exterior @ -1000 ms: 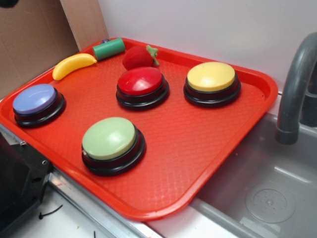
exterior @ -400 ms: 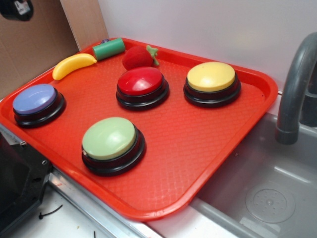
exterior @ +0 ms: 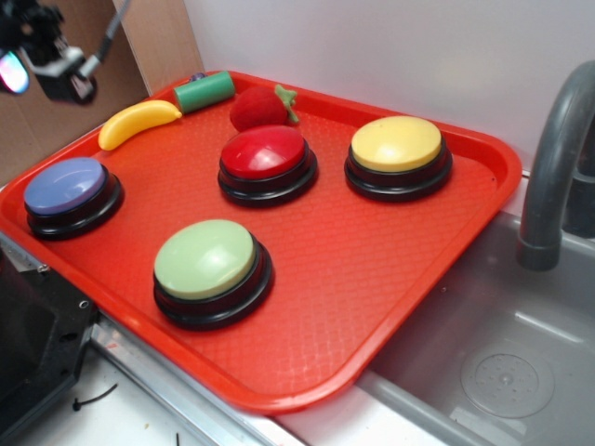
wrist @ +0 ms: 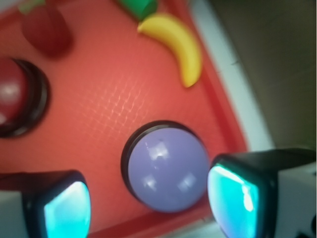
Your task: Push the purple button.
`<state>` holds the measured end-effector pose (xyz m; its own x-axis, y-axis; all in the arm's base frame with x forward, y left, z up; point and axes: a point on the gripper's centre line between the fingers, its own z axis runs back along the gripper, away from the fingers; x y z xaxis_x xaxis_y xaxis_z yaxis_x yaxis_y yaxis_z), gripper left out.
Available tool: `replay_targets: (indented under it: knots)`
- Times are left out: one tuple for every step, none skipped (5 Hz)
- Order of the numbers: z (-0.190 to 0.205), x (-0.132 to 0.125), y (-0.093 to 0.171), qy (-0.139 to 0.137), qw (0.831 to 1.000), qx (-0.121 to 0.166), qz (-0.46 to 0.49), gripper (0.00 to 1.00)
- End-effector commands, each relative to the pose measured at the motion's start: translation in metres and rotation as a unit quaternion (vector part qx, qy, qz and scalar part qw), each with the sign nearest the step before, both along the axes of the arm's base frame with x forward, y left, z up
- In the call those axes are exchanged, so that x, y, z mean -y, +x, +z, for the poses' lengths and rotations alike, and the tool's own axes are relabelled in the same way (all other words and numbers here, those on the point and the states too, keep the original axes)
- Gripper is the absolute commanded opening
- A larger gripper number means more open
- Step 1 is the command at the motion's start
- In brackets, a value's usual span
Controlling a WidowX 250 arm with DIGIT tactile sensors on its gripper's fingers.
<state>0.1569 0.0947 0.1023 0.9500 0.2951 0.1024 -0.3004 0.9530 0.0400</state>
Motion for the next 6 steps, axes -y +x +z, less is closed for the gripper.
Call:
replay_targets:
  knots:
    - [-0.045, -0.006, 0.001, 0.005, 0.996, 0.005, -0.093, 1.0]
    - [-0.057, -0.008, 0.002, 0.013, 0.993, -0.034, -0.11, 1.0]
    - [-0.056, -0.003, 0.002, 0.014, 0.989, -0.046, -0.138, 1.0]
    - [-0.043, 0.003, 0.005, 0.014, 0.987, -0.054, -0.154, 1.0]
    - [-0.007, 0.004, 0.012, 0.009, 0.987, -0.042, -0.154, 1.0]
    - [0.014, 0.002, 0.015, 0.006, 0.988, -0.037, -0.147, 1.0]
